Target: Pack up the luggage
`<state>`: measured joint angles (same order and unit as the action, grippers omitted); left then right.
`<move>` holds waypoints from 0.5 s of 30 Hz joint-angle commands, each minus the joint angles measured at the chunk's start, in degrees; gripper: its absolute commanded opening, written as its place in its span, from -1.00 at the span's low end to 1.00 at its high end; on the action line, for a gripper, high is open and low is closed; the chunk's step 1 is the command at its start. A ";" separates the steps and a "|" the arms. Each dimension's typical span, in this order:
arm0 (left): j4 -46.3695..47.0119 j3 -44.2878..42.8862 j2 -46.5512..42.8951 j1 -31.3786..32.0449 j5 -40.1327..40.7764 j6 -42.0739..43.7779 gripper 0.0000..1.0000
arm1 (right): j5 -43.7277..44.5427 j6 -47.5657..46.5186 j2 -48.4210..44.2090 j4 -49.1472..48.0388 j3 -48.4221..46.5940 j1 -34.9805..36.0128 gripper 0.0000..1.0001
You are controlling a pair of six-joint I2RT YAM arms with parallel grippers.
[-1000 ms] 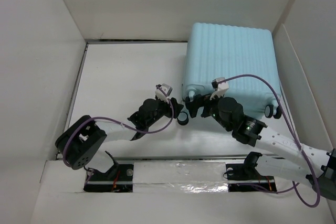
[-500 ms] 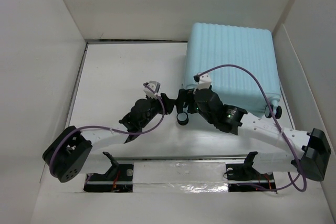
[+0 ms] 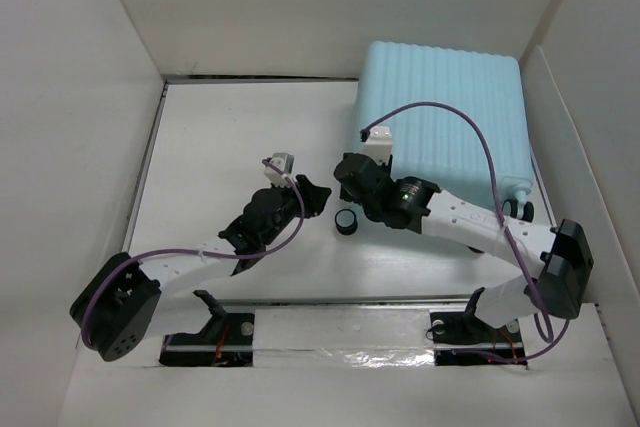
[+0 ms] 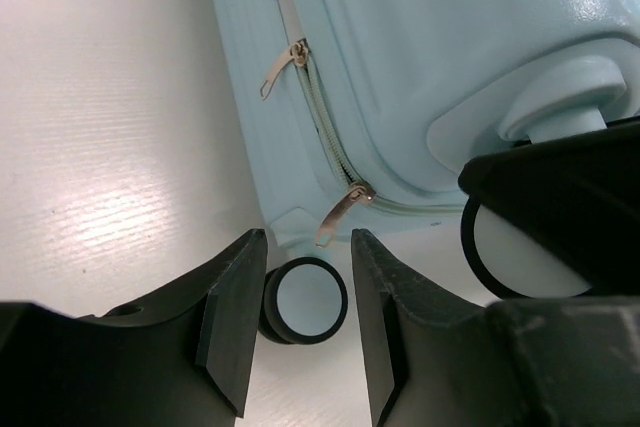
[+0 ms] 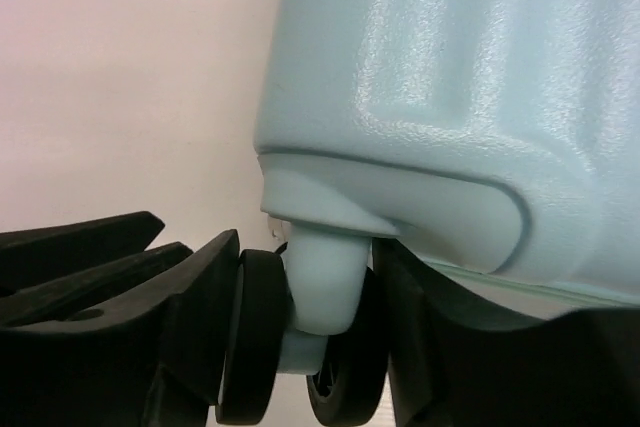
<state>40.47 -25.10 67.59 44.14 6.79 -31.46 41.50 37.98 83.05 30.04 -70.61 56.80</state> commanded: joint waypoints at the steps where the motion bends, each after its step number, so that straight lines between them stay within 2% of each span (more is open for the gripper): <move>1: 1.02 0.23 -1.06 -0.19 -1.95 -1.50 -0.28 | 3.94 2.01 1.42 5.73 0.64 -1.07 -0.40; 4: 1.02 -0.38 -0.10 -0.19 -2.83 -1.23 -0.26 | 3.16 1.14 -1.12 3.63 3.27 -1.07 -0.92; 5: 0.84 -0.73 0.43 -0.19 -4.05 -0.62 -0.25 | 2.89 0.53 -3.48 1.71 5.72 -1.07 -0.98; 9: 1.27 -2.41 3.42 -0.19 -7.04 1.14 -0.24 | 0.87 -2.11 -10.24 -1.12 12.22 -1.59 -1.00; 15: 7.25 -2.84 6.67 1.90 -14.61 7.44 0.00 | -2.91 -5.28 -20.01 -2.36 20.24 -3.61 -1.00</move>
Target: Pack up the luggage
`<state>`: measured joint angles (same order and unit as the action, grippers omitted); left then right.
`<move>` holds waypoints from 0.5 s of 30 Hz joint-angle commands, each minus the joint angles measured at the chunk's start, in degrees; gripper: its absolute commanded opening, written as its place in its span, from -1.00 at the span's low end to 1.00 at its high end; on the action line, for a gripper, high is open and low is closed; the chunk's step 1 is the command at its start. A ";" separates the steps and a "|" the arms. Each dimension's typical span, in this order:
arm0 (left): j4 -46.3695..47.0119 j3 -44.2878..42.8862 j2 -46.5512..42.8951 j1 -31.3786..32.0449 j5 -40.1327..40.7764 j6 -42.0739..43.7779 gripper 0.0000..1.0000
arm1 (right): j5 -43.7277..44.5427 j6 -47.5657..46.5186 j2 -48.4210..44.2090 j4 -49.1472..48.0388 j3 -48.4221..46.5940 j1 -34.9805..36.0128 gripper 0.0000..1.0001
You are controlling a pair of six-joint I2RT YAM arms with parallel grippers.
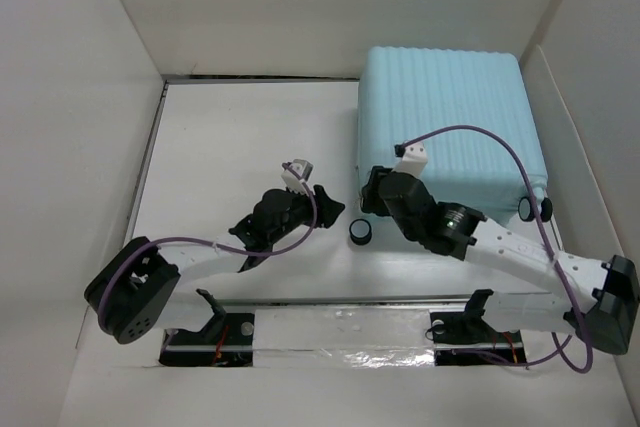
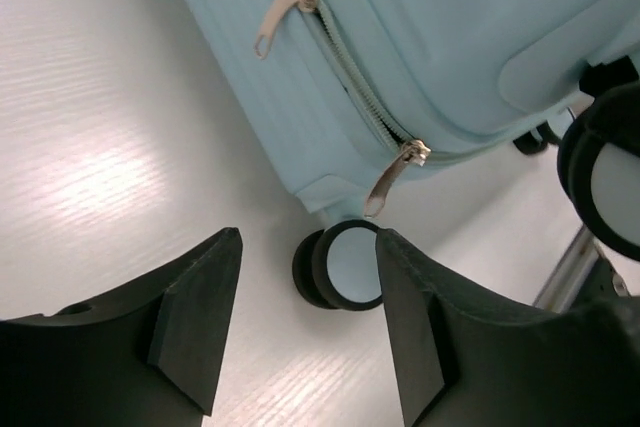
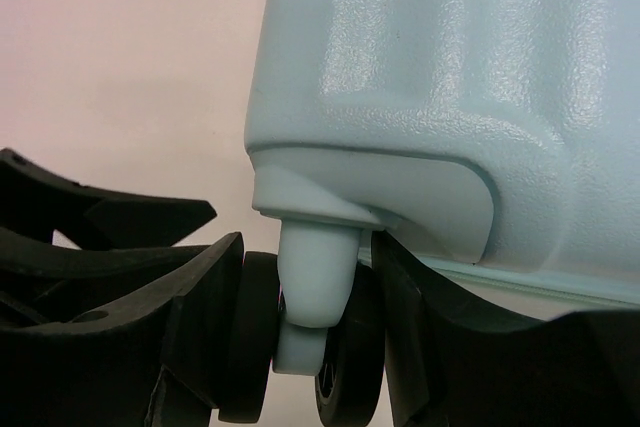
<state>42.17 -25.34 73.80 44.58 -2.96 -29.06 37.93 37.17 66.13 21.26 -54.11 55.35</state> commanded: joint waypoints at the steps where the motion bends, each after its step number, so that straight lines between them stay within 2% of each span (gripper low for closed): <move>1: 5.73 -3.48 1.34 3.48 -4.60 6.37 0.07 | -0.04 -5.08 -5.81 6.52 5.22 -2.18 -1.00; 6: 7.92 -6.29 5.12 6.58 -5.30 9.89 0.13 | -2.95 -7.72 -12.42 5.20 8.93 -2.79 -1.00; 11: 8.97 -10.51 11.01 8.60 -3.99 12.79 0.11 | -4.18 -9.83 -15.50 4.41 10.69 -3.32 -1.00; 15: 7.58 -14.11 14.70 9.12 -4.42 13.59 0.01 | -4.71 -11.50 -16.47 3.45 10.95 -3.84 -1.00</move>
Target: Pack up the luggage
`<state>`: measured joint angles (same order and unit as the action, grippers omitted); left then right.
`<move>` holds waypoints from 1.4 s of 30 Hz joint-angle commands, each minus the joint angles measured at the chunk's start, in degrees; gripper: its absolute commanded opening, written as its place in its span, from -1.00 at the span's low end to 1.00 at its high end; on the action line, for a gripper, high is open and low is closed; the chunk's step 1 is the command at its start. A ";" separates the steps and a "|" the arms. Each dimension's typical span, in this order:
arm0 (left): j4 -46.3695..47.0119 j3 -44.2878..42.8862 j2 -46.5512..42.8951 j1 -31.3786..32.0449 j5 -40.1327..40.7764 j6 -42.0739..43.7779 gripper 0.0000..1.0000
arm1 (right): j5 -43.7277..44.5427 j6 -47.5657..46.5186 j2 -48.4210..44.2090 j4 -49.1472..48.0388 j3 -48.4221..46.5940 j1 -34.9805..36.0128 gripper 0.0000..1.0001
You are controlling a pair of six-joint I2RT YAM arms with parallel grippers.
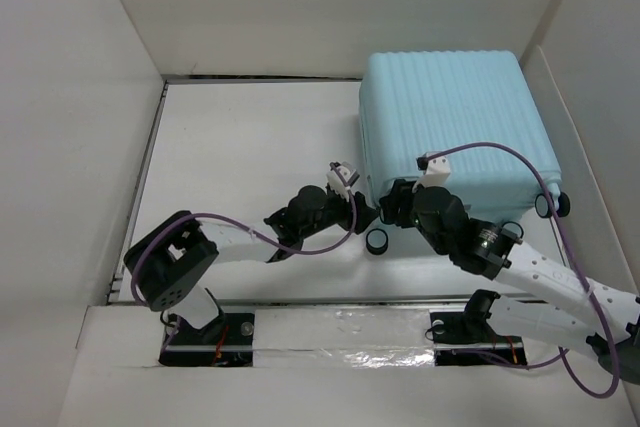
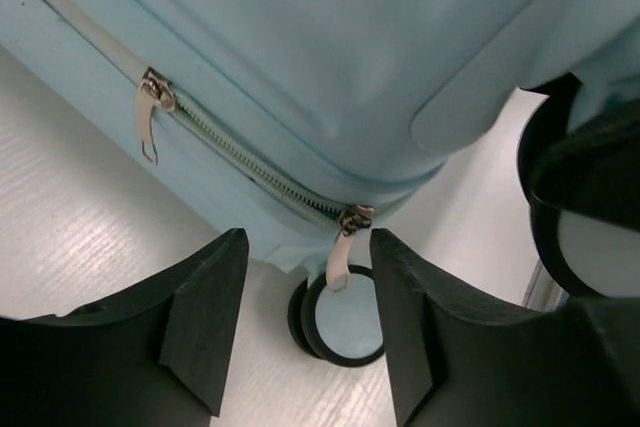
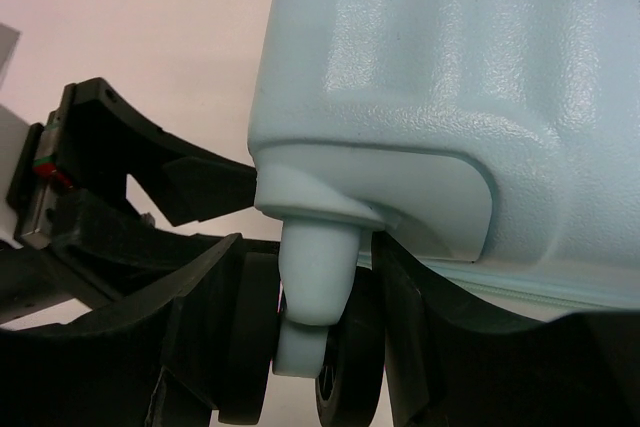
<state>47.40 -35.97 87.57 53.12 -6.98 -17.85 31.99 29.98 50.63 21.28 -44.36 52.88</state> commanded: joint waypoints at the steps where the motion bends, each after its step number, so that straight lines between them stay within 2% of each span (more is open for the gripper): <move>1: 2.26 -4.28 1.72 0.58 -0.40 2.38 -0.05 | 0.71 -4.92 -0.97 3.25 1.20 -1.38 -1.00; 6: 1.38 -5.69 3.13 1.10 -1.45 2.73 -0.21 | -0.08 -5.45 -1.67 1.67 1.91 -1.38 -1.00; 9: 0.94 -6.66 4.27 1.11 -1.63 2.73 -0.42 | -0.87 -5.63 -1.85 0.96 2.52 -1.38 -1.00; 12: 0.86 -7.71 5.85 1.11 -2.33 2.64 -0.69 | -1.05 -5.54 -1.94 1.05 2.52 -1.38 -1.00; 13: 0.94 -7.80 6.47 1.11 -2.42 2.73 -0.86 | -1.14 -5.54 -2.03 1.22 2.52 -1.38 -1.00; 15: 1.21 -7.63 6.56 1.11 -1.72 2.82 -1.00 | -1.05 -5.46 -2.38 1.48 2.52 -1.38 -1.00; 19: 0.50 -6.14 4.64 1.11 1.17 4.39 -1.00 | -1.05 -5.37 -3.26 2.10 3.05 -1.91 -1.00; 23: -3.18 -5.26 2.26 1.11 10.64 7.03 -1.00 | -2.71 -5.10 -4.40 3.24 3.75 -1.91 -1.00; 25: -3.19 -4.56 0.94 -1.08 11.72 7.56 -1.00 | -3.94 -5.10 -5.27 3.51 4.63 -1.91 -1.00; 29: -3.54 -5.69 0.85 -3.45 19.52 9.41 -1.00 | -9.56 -6.42 -6.60 2.54 5.68 -1.38 -1.00; 32: -2.75 -8.41 2.51 -6.79 20.69 9.41 -1.00 | -12.64 -7.65 -7.12 1.66 5.86 -0.33 -1.00; 37: -0.90 -14.82 8.48 -11.98 21.49 6.52 -1.00 | -16.51 -8.88 -5.81 -0.71 5.60 0.91 -1.00; 41: -0.03 -12.83 7.27 -15.24 23.94 0.02 -0.99 | -21.16 -9.94 -2.48 -5.18 5.51 2.14 -1.00; 42: 0.15 -11.51 6.13 -16.03 24.82 -3.48 -0.82 | -21.87 -10.29 -0.03 -7.63 5.08 2.75 -1.00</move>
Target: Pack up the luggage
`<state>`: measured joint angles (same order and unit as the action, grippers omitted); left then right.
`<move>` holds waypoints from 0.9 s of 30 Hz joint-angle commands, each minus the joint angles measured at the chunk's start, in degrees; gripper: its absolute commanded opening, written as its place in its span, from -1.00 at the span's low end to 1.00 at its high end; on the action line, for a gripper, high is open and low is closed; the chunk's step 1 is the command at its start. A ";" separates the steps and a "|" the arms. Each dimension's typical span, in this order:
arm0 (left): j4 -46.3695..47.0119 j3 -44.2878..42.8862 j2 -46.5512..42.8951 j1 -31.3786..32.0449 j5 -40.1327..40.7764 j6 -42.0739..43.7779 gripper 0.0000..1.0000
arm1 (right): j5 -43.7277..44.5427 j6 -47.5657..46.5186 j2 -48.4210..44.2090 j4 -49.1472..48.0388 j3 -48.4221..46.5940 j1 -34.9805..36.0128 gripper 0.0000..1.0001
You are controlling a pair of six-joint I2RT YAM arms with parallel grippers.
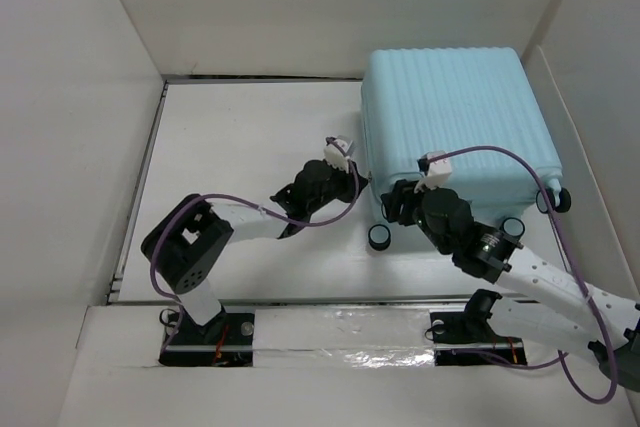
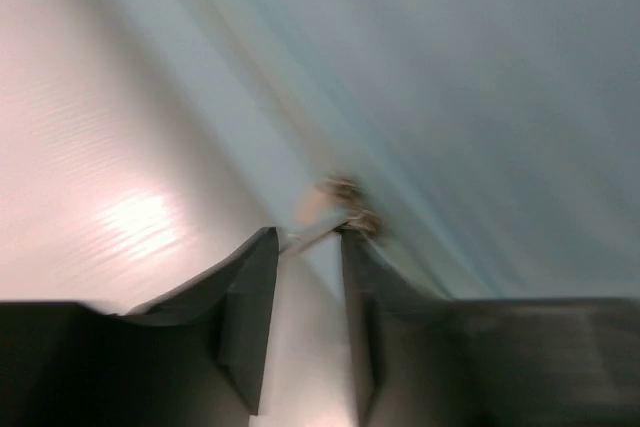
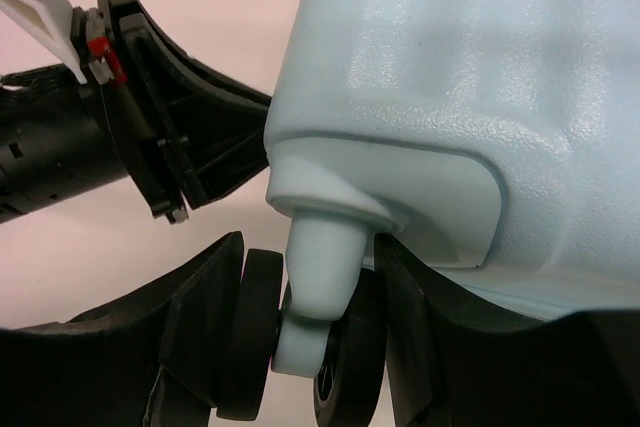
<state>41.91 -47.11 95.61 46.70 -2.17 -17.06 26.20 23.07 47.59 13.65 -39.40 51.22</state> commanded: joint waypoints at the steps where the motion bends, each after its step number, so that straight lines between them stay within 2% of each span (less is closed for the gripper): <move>1: 5.03 2.61 -5.23 -11.43 21.06 -7.26 -0.31 | -17.05 -3.99 4.51 -1.33 -0.24 5.11 -1.00; 3: 4.31 7.01 -10.50 -13.55 21.86 -15.84 0.10 | -18.98 -4.78 8.20 -5.36 -1.46 5.99 -1.00; 4: 5.54 13.04 -17.32 -15.04 21.60 -18.16 0.34 | -19.68 -5.66 12.48 -6.34 -3.47 7.04 -1.00; 5: 7.03 15.88 -21.04 -15.06 21.51 -20.36 0.42 | -20.21 -6.28 14.70 -7.31 -4.80 7.75 -1.00; 6: 6.87 18.09 -25.26 -15.06 21.77 -22.04 0.46 | -20.57 -6.63 16.81 -9.41 -6.20 8.36 -1.00; 7: 6.61 21.41 -33.57 -15.06 22.21 -23.97 0.51 | -21.27 -7.68 21.01 -10.39 -9.00 8.89 -1.00; 9: 3.19 23.11 -41.61 -14.53 23.53 -24.86 0.55 | -23.73 -8.74 25.33 -13.02 -12.27 9.86 -1.00; 10: 1.35 23.47 -48.70 -13.75 24.23 -25.30 0.62 | -24.52 -9.79 27.53 -13.03 -13.94 10.73 -1.00; 13: -6.56 22.59 -59.18 -13.21 26.43 -25.65 0.73 | -25.76 -11.20 35.71 -15.58 -22.02 12.84 -1.00; 15: -11.92 20.84 -62.72 -13.21 27.13 -26.09 0.79 | -25.76 -12.26 39.83 -14.71 -27.56 15.12 -1.00; 16: -13.51 20.22 -65.53 -12.69 27.22 -26.36 0.81 | -25.76 -12.52 40.55 -14.53 -28.79 15.92 -0.92; 18: -16.66 19.17 -67.65 -12.68 27.13 -26.97 0.88 | -25.67 -12.79 40.48 -14.44 -30.38 17.06 -0.57; 19: -17.64 18.21 -68.97 -12.68 26.87 -27.15 0.92 | -25.23 -12.61 39.78 -14.44 -30.39 17.59 -0.10; 21: -20.28 16.89 -69.59 -12.16 25.65 -27.59 0.98 | -23.48 -12.52 37.59 -13.83 -30.04 19.00 0.27; 22: -21.16 16.18 -69.86 -12.16 25.03 -27.59 0.98 | -22.51 -12.70 34.70 -13.04 -29.60 19.87 0.99; 27: -24.07 13.10 -70.21 -12.16 19.50 -27.15 0.98 | -11.18 -13.49 22.22 -9.25 -26.01 20.58 1.00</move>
<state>20.01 -30.59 26.39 34.17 21.41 -44.05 15.66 12.91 78.78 7.88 -65.82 70.87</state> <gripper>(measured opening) 0.987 0.998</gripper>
